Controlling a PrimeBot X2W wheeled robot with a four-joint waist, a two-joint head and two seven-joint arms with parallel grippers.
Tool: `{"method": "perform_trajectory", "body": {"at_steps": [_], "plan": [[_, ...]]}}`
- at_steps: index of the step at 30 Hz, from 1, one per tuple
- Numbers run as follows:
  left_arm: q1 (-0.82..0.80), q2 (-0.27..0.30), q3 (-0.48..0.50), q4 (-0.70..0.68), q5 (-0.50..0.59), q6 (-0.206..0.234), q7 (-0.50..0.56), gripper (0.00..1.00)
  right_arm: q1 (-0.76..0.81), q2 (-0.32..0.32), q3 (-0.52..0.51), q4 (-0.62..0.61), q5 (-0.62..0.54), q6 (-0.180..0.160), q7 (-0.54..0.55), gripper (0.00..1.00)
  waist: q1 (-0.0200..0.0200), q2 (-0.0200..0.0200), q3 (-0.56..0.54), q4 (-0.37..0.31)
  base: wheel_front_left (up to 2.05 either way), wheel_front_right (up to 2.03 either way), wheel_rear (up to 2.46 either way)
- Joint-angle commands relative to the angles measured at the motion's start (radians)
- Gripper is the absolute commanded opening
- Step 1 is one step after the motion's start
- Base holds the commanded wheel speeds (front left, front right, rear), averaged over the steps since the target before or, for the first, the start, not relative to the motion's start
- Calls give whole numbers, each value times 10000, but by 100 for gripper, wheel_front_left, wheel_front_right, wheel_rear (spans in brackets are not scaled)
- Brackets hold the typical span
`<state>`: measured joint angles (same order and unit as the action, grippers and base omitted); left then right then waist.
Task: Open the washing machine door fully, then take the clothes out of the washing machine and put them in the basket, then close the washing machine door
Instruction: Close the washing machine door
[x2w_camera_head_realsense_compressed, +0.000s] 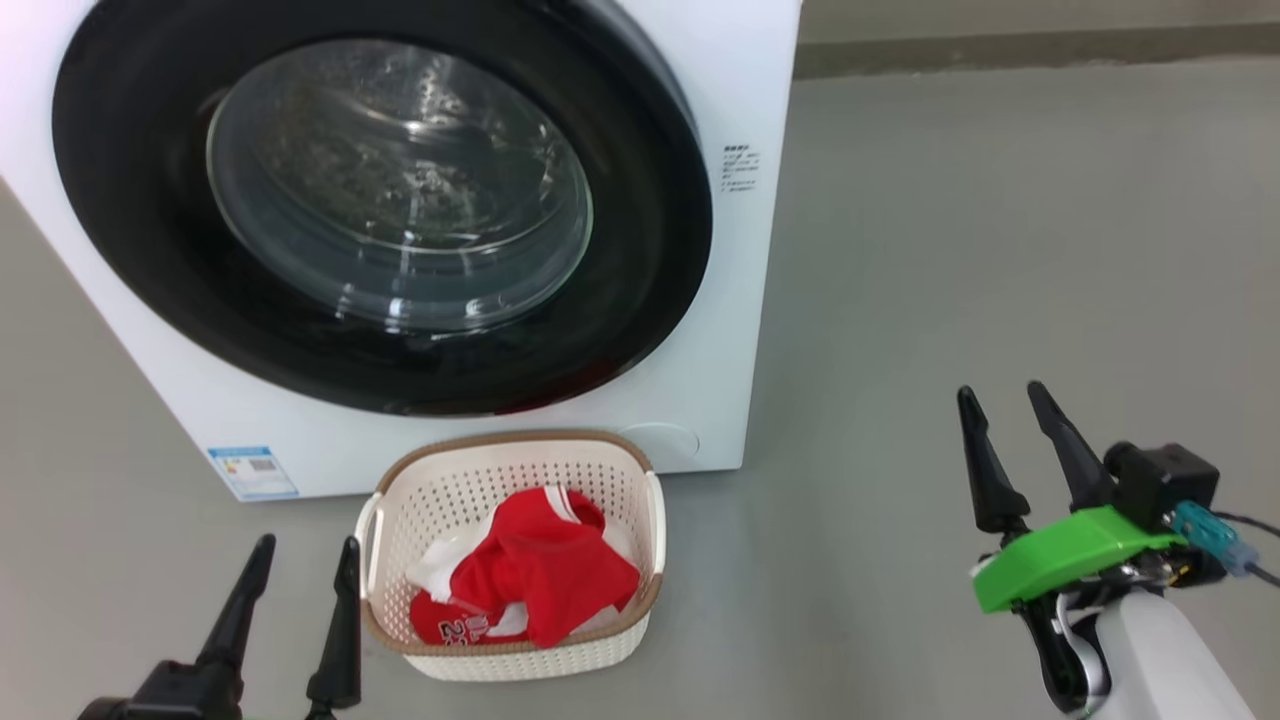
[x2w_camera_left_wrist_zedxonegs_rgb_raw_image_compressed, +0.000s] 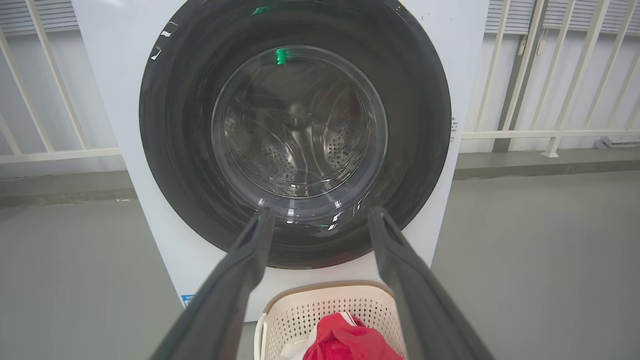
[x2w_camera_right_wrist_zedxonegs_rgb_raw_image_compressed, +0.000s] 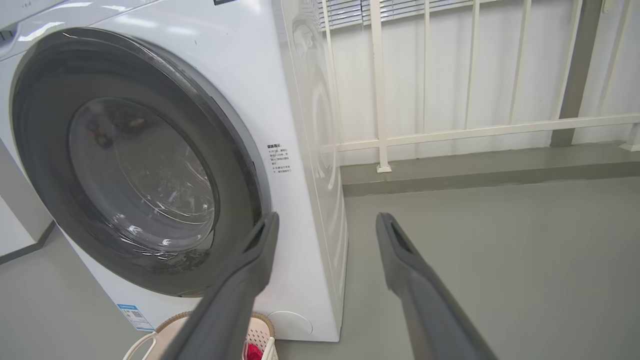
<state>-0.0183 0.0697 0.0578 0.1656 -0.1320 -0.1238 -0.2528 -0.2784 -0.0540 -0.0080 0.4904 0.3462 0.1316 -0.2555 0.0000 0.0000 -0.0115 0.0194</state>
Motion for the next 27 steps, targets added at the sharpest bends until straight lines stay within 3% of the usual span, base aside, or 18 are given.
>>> {"method": "perform_trajectory", "body": {"at_steps": [1,17,27], "plan": [[-64,165,277,-303,34,-36,-90,100,74,37,141,-472,-179,-9,-63,100,0,0,-243,-184,0,0,0],[784,114,-5,-569,281,-56,-90,100,2309,37,-188,-3109,-326,-9,-63,100,0,0,-719,-270,0,0,0],[1109,11,174,-564,198,-59,-90,100,2885,37,103,-3425,-277,-9,-63,100,0,0,-988,-291,0,0,0]]}}
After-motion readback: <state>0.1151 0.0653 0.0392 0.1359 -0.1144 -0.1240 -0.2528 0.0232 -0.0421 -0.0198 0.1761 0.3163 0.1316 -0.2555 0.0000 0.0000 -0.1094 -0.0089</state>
